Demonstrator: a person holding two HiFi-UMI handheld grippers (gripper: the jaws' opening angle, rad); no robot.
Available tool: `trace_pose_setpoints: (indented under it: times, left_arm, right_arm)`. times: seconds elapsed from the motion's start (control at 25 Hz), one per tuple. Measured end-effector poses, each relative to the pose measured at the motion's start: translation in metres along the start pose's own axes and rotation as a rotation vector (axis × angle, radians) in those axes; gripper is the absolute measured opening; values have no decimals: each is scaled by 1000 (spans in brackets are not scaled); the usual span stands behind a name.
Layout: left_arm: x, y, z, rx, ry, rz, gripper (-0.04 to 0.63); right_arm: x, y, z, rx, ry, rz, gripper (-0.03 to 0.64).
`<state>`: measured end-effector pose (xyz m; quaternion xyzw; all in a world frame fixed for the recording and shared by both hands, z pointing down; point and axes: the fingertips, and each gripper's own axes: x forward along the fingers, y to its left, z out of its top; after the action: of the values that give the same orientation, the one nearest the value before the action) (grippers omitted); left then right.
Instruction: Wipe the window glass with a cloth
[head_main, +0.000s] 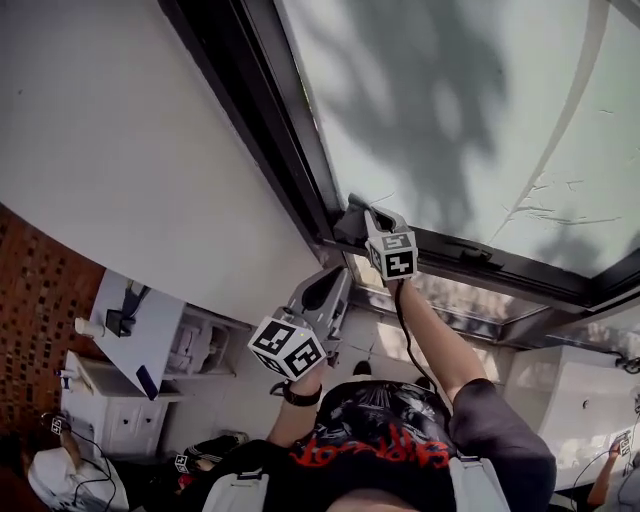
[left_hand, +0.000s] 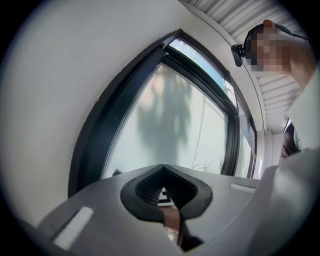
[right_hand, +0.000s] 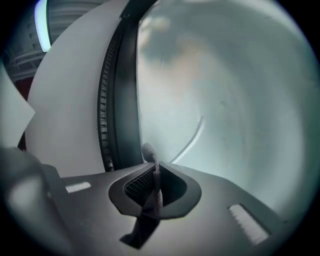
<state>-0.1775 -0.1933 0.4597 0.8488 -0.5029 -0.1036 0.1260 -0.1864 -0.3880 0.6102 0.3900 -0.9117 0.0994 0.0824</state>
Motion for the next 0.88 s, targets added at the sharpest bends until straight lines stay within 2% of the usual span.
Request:
trace_pose_setpoints:
  times: [0.16,0.24,0.44,0.6,0.76,0.88]
  left_arm:
    - [31,-8,-13,-37,9,-64,2]
    - [49,-22,-23,-49,29,-109,2]
    - [105,-92,-50,-97,85,-333,2]
    - [126,-140,-64,-90,113,-419,2]
    - [138,-171,-73,-80,133,-454,2]
    - [143,-181,-73,-71,132,-457,2]
  right_arm:
    - [-84,-40,-17,11,-45,-42,18]
    - [-136,-72,-19,15,-89,-118,18]
    - [-302,-219,-34,49,-133,-539,18]
    - [-416,-332,-61,113,-113,-823,18]
    - [-498,-398,-71,174,-136,-1003,18]
    - [-529,-409,-59,188,-186,-1056,18]
